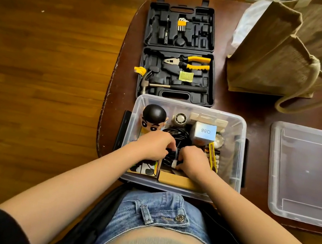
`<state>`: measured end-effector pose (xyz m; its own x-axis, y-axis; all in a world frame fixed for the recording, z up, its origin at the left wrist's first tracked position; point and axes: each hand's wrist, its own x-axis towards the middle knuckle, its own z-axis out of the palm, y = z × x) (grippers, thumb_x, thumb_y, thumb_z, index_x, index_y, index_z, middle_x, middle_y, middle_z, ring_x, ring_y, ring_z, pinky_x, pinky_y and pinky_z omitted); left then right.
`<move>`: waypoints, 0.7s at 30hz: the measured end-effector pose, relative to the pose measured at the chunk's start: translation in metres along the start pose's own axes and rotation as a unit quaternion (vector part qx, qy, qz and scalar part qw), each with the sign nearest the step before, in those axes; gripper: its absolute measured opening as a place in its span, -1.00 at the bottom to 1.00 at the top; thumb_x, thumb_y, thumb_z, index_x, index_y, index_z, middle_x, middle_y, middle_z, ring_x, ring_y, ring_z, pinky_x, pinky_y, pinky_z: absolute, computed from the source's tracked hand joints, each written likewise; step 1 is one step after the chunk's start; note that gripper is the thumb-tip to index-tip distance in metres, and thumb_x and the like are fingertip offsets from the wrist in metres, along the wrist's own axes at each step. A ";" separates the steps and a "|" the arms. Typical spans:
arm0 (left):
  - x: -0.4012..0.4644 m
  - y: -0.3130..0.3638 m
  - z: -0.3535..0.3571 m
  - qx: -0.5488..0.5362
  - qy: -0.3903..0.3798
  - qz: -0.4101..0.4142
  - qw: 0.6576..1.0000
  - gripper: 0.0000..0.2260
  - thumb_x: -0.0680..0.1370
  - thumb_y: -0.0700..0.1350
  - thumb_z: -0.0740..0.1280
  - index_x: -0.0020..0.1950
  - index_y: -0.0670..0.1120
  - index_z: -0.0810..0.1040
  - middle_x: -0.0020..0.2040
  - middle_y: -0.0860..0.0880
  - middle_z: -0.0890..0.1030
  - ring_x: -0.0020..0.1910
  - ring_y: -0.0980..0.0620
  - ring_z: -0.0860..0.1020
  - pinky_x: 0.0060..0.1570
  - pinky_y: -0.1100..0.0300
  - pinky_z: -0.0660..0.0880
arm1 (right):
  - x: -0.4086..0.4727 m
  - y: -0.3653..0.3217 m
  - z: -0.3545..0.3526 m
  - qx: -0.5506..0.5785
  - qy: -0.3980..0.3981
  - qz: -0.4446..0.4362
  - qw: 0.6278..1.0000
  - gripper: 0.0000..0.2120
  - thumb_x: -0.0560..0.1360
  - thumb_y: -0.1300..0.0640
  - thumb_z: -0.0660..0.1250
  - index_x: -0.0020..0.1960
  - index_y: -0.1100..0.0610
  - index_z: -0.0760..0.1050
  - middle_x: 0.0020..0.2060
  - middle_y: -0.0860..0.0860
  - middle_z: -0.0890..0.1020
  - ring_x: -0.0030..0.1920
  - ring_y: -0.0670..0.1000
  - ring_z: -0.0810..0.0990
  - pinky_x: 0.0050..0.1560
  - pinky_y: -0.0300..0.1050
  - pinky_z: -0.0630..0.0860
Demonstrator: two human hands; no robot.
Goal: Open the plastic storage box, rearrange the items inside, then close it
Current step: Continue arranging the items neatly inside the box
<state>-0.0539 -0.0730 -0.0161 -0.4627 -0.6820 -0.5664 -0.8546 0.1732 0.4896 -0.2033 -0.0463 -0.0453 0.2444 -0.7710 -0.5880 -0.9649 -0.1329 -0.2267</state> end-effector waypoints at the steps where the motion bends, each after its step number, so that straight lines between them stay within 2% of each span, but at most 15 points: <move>1: 0.003 0.003 0.002 0.034 -0.014 -0.007 0.999 -0.70 0.53 -0.25 0.28 0.23 -0.02 0.56 0.20 -0.02 0.58 0.17 0.01 0.54 0.13 0.10 0.51 | 0.001 -0.001 -0.001 -0.023 0.006 -0.005 1.000 -0.83 0.43 0.12 0.39 -0.01 0.15 0.59 -0.07 0.07 0.64 -0.06 0.11 0.60 -0.12 -0.07 0.51; 3: 0.008 0.010 0.005 0.103 -0.033 -0.023 0.994 -0.71 0.52 -0.25 0.28 0.22 -0.05 0.56 0.15 -0.06 0.59 0.11 -0.05 0.55 0.05 0.04 0.55 | 0.002 -0.002 -0.003 -0.090 0.019 -0.021 0.996 -0.88 0.44 0.17 0.36 -0.02 0.13 0.57 -0.08 0.06 0.64 -0.07 0.11 0.61 -0.21 -0.10 0.45; 6: 0.016 0.021 0.010 0.178 -0.038 -0.054 0.982 -0.76 0.52 -0.23 0.27 0.17 -0.10 0.55 0.11 -0.11 0.59 0.09 -0.11 0.55 -0.09 0.09 0.49 | 0.006 0.002 -0.003 -0.141 0.028 -0.036 0.989 -0.85 0.45 0.19 0.35 0.03 0.12 0.55 -0.06 0.05 0.65 -0.05 0.12 0.63 -0.22 -0.10 0.44; 10: 0.025 0.028 0.016 0.238 -0.008 -0.083 0.968 -0.81 0.52 -0.19 0.32 0.13 -0.11 0.55 0.12 -0.11 0.60 0.12 -0.11 0.55 -0.17 0.11 0.38 | 0.005 0.012 -0.006 -0.076 0.011 0.012 0.997 -0.72 0.41 0.02 0.44 0.00 0.17 0.53 -0.05 0.11 0.63 -0.03 0.14 0.62 -0.21 -0.08 0.43; 14: 0.029 0.028 0.024 0.269 -0.001 -0.086 0.959 -0.79 0.51 -0.11 0.39 0.12 -0.09 0.55 0.11 -0.08 0.60 0.12 -0.10 0.56 -0.20 0.16 0.31 | 0.000 0.030 -0.008 0.002 -0.002 0.088 0.996 -0.61 0.33 -0.10 0.50 -0.21 0.14 0.39 -0.19 0.07 0.58 -0.14 0.10 0.59 -0.28 -0.12 0.39; 17: 0.029 0.028 0.030 0.300 -0.005 -0.076 0.951 -0.75 0.49 -0.06 0.42 0.13 -0.10 0.54 0.13 -0.09 0.57 0.12 -0.11 0.54 -0.13 0.13 0.30 | -0.002 0.031 -0.005 0.053 -0.034 0.096 0.993 -0.62 0.32 -0.10 0.50 -0.27 0.16 0.41 -0.26 0.06 0.56 -0.25 0.06 0.53 -0.30 -0.15 0.38; 21: 0.030 0.029 0.037 0.364 -0.006 -0.041 0.930 -0.67 0.49 -0.03 0.41 0.20 -0.12 0.53 0.20 -0.14 0.50 0.20 -0.14 0.45 0.12 0.04 0.33 | 0.004 0.020 0.007 0.113 -0.014 0.074 0.991 -0.81 0.38 0.09 0.46 -0.15 0.22 0.58 -0.15 0.15 0.66 -0.11 0.17 0.62 -0.22 -0.08 0.46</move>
<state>-0.1008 -0.0620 -0.0434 -0.3877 -0.7074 -0.5910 -0.8182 0.5594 -0.1328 -0.2206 -0.0475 -0.0570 0.1081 -0.7531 -0.6489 -0.9451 0.1246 -0.3022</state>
